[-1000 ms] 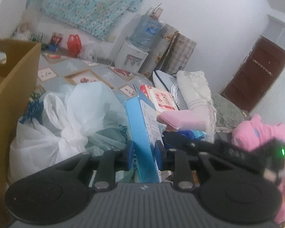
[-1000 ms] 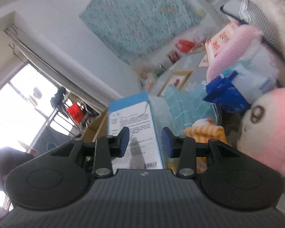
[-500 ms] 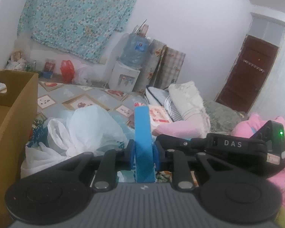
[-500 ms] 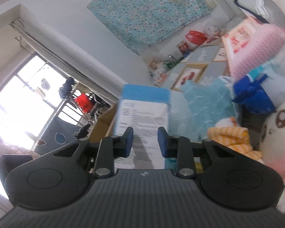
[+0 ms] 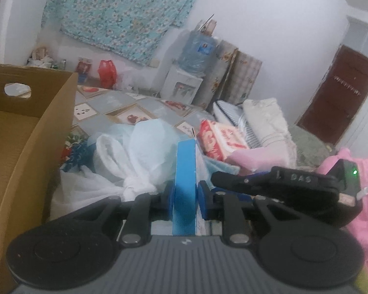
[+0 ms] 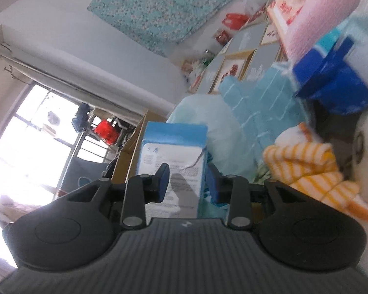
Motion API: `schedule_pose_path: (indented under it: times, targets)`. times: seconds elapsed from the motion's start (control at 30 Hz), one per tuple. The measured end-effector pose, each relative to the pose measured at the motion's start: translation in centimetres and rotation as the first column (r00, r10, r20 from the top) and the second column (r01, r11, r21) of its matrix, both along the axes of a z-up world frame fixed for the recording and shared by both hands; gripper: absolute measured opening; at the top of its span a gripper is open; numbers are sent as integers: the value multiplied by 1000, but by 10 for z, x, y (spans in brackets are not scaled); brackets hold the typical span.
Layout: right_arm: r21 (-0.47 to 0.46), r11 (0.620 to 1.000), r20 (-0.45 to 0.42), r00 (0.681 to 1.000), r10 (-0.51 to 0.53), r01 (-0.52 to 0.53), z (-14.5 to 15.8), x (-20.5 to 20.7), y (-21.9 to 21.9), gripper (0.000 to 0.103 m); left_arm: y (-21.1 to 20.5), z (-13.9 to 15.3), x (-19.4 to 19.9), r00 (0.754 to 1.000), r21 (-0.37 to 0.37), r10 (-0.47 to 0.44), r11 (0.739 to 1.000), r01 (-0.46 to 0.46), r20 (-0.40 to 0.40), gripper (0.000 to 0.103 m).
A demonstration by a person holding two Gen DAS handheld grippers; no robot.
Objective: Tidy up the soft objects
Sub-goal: 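Carry the blue-and-white box toward the cardboard box with the right gripper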
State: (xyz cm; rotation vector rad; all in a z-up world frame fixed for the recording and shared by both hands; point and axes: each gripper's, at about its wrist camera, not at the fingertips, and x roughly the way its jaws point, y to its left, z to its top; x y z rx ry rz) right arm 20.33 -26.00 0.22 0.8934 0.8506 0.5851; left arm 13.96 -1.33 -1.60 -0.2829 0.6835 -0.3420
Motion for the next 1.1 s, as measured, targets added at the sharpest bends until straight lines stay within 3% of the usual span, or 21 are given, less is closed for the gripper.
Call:
schedule_pose_path:
  times: [0.3, 0.5, 0.6, 0.7, 0.77, 0.8, 0.9, 1.1]
  targets:
    - [30, 999, -8, 999, 38, -38, -2, 2, 15, 35, -5, -10, 9, 999, 36, 3, 999, -1, -51, 24]
    - [38, 997, 66, 995, 71, -74, 19, -8, 29, 30, -9, -3, 6, 1000, 43, -11, 999, 12, -25, 24]
    - [-19, 998, 99, 994, 54, -53, 34, -12, 34, 31, -12, -6, 7, 1000, 70, -9, 997, 11, -29, 23]
    - [-85, 996, 42, 999, -22, 25, 35, -9, 26, 33, -12, -10, 8, 999, 98, 14, 995, -11, -33, 23]
    - [-117, 992, -9, 999, -48, 47, 31, -5, 22, 46, -11, -12, 8, 999, 129, 40, 991, -36, -26, 19]
    - [-120, 992, -40, 998, -53, 48, 28, -2, 20, 46, -10, -13, 9, 998, 137, 48, 990, -44, -27, 19]
    - [-120, 993, -90, 996, -27, 16, 22, 6, 26, 47, -5, -17, 12, 997, 116, 53, 992, -47, -54, 19]
    - [-119, 993, -109, 994, 12, -25, 21, 12, 43, 51, -3, -20, 15, 997, 122, 54, 991, -47, -57, 19]
